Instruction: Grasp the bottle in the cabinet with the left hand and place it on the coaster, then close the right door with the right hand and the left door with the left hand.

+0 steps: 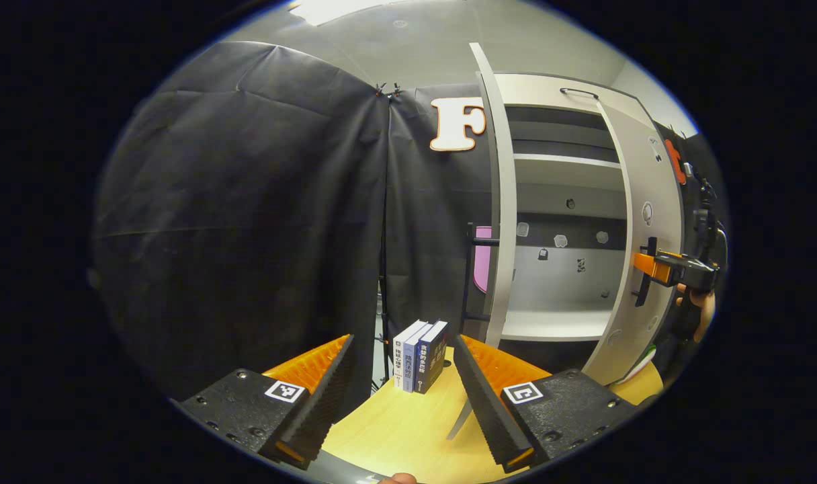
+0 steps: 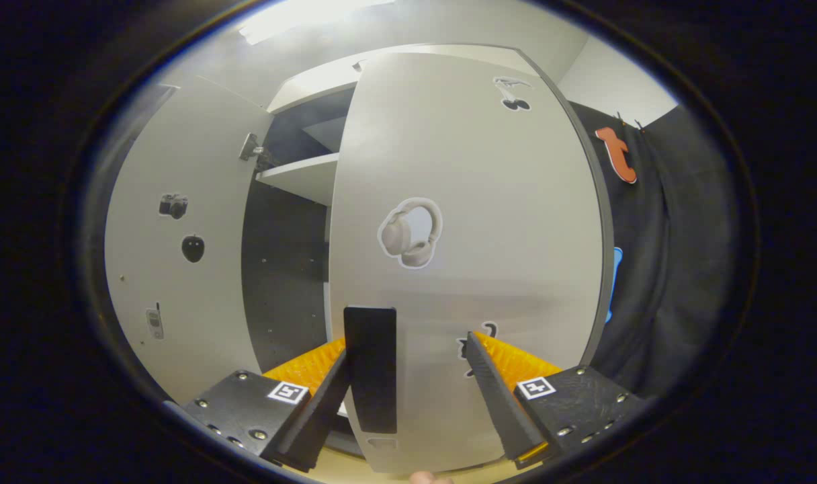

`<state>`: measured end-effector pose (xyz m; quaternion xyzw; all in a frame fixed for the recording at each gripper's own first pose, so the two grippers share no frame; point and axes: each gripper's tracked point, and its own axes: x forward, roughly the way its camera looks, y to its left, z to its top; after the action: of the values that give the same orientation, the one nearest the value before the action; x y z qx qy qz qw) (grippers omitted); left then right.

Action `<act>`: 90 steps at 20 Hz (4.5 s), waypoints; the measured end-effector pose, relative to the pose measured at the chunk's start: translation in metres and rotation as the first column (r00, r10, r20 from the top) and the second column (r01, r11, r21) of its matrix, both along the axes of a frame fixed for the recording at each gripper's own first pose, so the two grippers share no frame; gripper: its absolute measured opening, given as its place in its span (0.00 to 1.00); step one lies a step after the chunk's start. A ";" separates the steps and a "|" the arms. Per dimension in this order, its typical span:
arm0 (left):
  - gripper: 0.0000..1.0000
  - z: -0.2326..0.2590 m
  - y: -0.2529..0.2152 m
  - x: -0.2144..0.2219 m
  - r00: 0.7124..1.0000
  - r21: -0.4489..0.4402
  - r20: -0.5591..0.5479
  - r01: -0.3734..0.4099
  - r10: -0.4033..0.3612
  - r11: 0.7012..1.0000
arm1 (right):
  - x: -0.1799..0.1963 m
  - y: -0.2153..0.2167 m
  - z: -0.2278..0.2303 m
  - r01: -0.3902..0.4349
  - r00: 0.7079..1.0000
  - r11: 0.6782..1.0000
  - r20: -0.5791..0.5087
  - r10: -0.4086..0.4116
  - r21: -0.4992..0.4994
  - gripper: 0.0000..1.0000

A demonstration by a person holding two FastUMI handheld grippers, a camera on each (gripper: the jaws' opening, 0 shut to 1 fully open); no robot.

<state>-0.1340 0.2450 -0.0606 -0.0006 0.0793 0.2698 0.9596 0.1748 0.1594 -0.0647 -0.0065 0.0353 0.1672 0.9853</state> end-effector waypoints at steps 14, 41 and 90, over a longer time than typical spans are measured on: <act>0.92 0.004 0.014 0.062 0.987 -0.034 0.048 0.154 -0.152 0.988 | 0.014 0.006 -0.004 0.115 0.993 0.993 -0.012 -0.115 0.001 0.98; 0.89 -0.004 -0.120 0.147 0.817 -0.074 0.070 0.577 -0.573 0.814 | -0.062 -0.131 0.025 0.314 0.948 0.948 0.063 -0.311 -0.044 0.94; 0.97 -0.034 -0.212 0.308 0.742 -0.060 0.072 0.671 -0.667 0.739 | -0.150 -0.287 0.006 0.562 0.823 0.817 -0.005 -0.567 -0.126 0.98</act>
<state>0.1739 0.0335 -0.0947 -0.0176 0.0631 -0.0960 0.9932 0.0247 -0.1278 -0.0589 -0.0511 0.0663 -0.1346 0.9874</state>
